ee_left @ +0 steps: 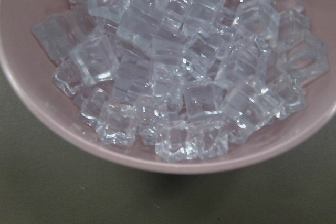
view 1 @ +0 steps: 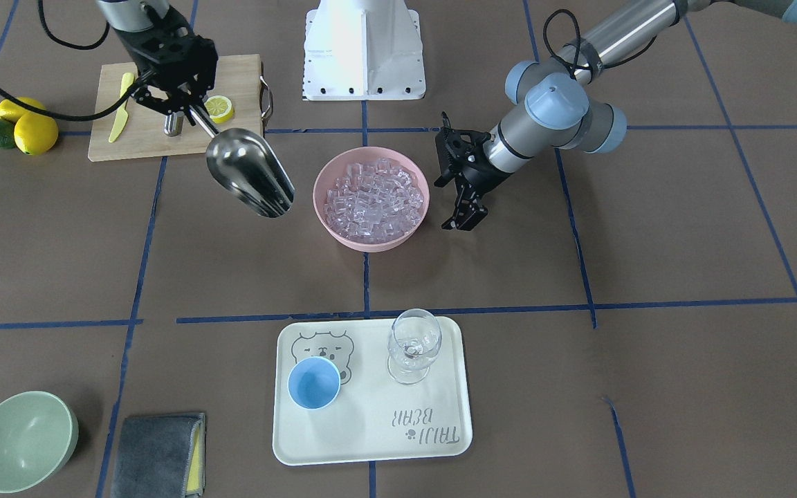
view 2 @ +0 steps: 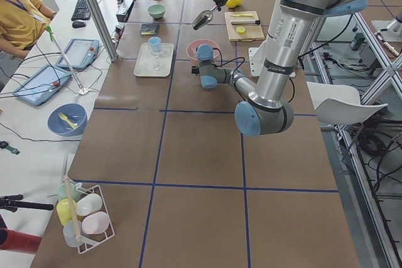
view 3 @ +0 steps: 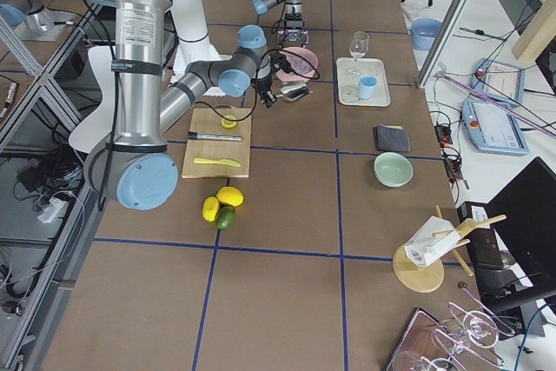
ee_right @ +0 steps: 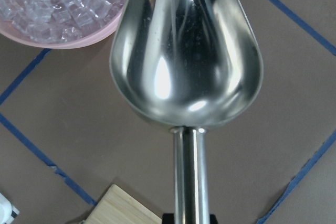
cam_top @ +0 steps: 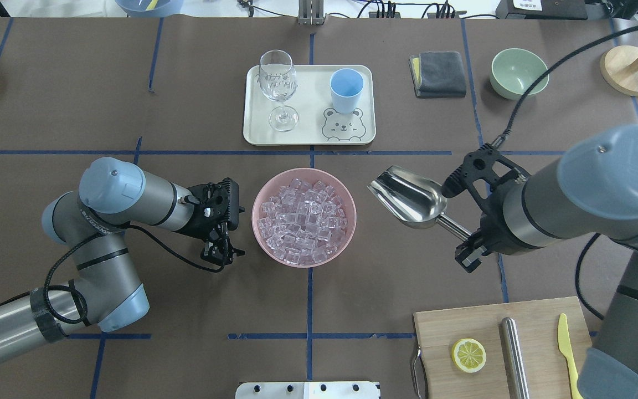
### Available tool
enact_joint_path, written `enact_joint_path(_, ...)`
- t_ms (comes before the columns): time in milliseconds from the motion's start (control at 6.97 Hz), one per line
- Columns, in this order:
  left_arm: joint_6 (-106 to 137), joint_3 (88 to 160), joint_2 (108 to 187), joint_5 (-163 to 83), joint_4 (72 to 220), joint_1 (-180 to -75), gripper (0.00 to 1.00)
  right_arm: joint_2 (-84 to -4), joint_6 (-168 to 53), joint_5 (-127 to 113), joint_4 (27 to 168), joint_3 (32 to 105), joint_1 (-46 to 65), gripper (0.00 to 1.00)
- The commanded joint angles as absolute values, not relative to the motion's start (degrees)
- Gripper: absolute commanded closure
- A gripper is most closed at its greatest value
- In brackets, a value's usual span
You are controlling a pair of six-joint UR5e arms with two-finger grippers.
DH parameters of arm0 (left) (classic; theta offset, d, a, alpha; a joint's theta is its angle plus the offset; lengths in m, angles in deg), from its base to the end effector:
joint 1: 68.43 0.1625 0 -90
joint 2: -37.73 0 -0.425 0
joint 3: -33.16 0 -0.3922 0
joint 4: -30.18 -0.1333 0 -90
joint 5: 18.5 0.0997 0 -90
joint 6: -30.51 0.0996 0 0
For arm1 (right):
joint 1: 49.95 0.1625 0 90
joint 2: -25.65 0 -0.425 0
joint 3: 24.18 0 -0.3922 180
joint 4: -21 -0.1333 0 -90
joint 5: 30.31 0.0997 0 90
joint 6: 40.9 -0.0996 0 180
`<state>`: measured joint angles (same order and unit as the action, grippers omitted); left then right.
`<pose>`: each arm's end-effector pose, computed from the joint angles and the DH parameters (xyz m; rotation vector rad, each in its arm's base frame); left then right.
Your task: Put ice in cup with scoop
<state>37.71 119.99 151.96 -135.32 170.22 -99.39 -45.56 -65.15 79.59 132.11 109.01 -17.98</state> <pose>0.5178 -0.4137 0.3436 0.9924 0.9709 1.2699 -0.3357 -0.3267 0.2242 0.3194 -0.7293 -0.6826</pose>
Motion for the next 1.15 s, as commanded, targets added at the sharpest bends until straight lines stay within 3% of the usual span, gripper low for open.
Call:
enact_joint_path(0, 37.6, 118.9, 152.2, -135.6, 172.6, -99.5, 0.00, -36.8, -62.1, 78.9, 144.8, 109.5, -19.3, 1.00)
enact_joint_path(287, 37.4, 118.8, 153.1, -135.7, 172.7, -99.7, 0.00, -34.6, -60.7, 79.0, 146.7, 107.6, -20.1, 1.00)
enact_joint_path(1004, 37.4, 118.9, 153.3, -135.7, 172.9, -99.7, 0.00, -12.1, -45.4, 79.9, 173.4, 92.4, -19.5, 1.00)
